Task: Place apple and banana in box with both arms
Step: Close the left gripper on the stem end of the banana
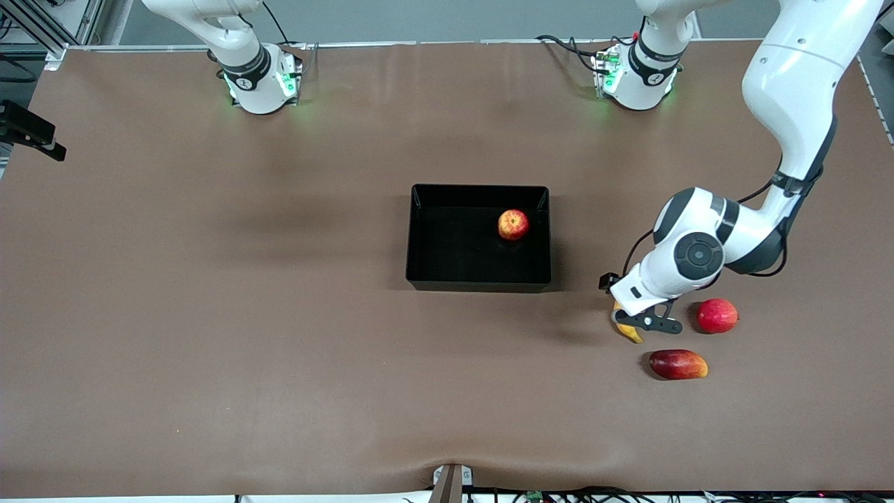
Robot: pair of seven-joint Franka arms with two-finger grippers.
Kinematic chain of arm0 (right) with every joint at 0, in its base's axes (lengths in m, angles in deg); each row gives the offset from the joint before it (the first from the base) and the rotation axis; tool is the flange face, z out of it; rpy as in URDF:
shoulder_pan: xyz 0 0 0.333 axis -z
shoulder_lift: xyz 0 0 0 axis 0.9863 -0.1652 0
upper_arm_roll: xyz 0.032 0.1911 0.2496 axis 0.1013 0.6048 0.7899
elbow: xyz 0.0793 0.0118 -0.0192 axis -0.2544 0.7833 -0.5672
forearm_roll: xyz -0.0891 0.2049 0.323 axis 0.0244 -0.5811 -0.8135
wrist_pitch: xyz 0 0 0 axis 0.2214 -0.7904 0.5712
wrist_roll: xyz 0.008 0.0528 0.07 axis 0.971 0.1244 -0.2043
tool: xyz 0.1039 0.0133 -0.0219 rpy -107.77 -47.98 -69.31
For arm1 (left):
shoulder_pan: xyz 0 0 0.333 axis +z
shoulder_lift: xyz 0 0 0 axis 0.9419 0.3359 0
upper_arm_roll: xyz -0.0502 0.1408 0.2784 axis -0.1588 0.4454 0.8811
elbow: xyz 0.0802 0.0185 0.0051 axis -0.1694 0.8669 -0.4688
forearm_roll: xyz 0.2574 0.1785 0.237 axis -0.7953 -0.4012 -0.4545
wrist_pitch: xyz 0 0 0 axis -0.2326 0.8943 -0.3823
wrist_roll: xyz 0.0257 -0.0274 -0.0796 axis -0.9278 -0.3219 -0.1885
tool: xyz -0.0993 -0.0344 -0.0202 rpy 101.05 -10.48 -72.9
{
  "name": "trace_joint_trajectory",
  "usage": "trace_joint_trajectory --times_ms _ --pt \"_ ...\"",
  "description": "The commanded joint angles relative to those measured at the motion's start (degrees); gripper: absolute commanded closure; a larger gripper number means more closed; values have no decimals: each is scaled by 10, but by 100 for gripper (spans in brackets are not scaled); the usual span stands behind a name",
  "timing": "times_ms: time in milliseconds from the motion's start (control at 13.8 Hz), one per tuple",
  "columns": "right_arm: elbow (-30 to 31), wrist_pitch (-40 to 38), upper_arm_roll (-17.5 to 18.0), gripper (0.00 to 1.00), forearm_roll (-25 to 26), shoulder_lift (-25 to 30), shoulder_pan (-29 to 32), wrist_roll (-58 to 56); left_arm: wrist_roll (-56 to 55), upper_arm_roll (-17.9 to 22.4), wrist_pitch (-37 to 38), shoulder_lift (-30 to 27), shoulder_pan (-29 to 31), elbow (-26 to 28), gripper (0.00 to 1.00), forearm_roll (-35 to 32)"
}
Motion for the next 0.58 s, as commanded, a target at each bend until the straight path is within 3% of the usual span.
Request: trace_joint_trajectory --times_ms 0,145,289,506 --pt "-10 -2 0 0 -6 -4 4 -2 8 -6 -18 14 8 9 15 -28" --pt "-10 -2 0 0 -3 -5 6 -2 8 -5 -27 20 9 18 22 -31" --pt "-10 -2 -1 0 -4 -5 6 -3 8 -4 -27 22 9 22 39 -58" --pt "-10 -1 -2 0 -3 -6 7 -3 8 -2 -27 22 9 23 78 -69"
